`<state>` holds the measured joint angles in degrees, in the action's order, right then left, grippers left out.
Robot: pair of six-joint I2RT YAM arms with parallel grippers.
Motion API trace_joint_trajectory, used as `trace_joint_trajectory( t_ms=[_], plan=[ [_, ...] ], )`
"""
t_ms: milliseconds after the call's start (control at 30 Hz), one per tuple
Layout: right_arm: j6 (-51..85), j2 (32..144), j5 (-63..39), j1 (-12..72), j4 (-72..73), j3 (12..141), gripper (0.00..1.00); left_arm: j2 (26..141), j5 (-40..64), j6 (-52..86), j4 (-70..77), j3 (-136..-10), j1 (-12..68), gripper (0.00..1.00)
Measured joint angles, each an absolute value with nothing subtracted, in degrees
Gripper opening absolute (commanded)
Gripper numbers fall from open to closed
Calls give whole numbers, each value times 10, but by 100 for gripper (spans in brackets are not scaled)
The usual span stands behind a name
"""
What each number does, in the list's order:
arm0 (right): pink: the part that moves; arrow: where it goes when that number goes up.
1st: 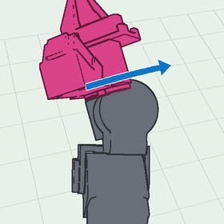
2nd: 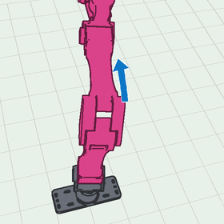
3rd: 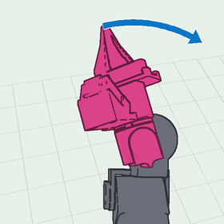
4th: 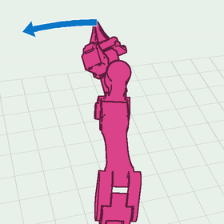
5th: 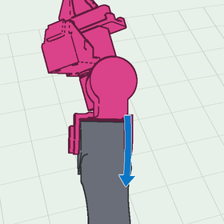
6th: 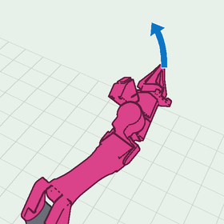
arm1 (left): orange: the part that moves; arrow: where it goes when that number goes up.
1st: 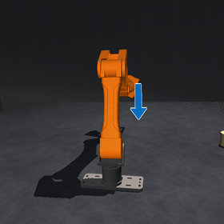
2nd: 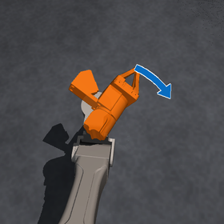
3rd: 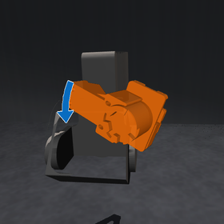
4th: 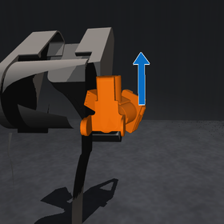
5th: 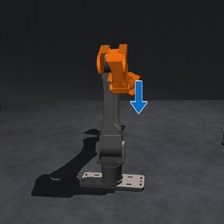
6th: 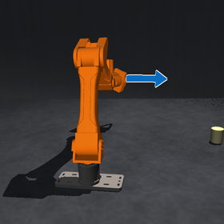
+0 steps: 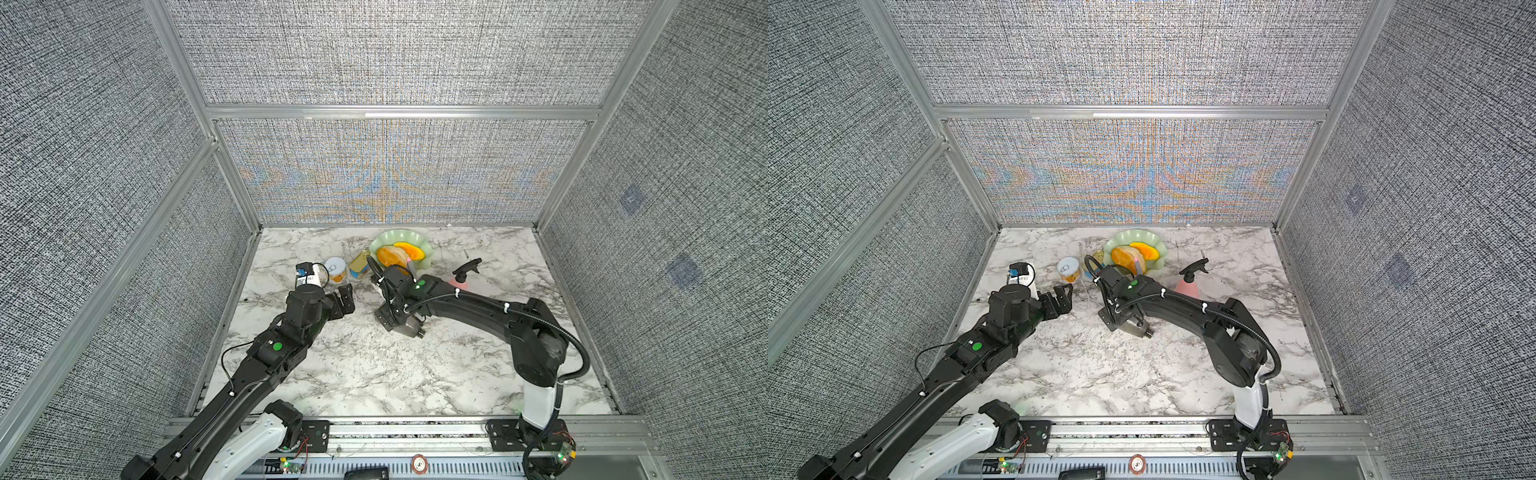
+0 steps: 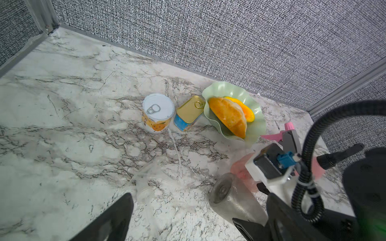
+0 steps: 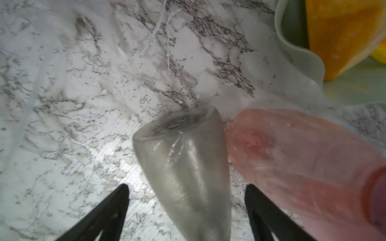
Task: Attach spray nozzles to spray bottles
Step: Adjust the spray bottle at the center of the board.
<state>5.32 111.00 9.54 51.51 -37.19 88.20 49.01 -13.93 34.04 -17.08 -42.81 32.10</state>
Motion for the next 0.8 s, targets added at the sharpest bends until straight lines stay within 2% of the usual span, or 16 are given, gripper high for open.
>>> trace_joint_trajectory(
  t_ms=[467,800],
  plan=[
    [1,1175,-2,517,-371,964,91,494,-133,334,-147,-420,314,99],
    [3,1117,-61,546,-370,908,90,495,-129,325,-147,-420,310,99]
  ],
)
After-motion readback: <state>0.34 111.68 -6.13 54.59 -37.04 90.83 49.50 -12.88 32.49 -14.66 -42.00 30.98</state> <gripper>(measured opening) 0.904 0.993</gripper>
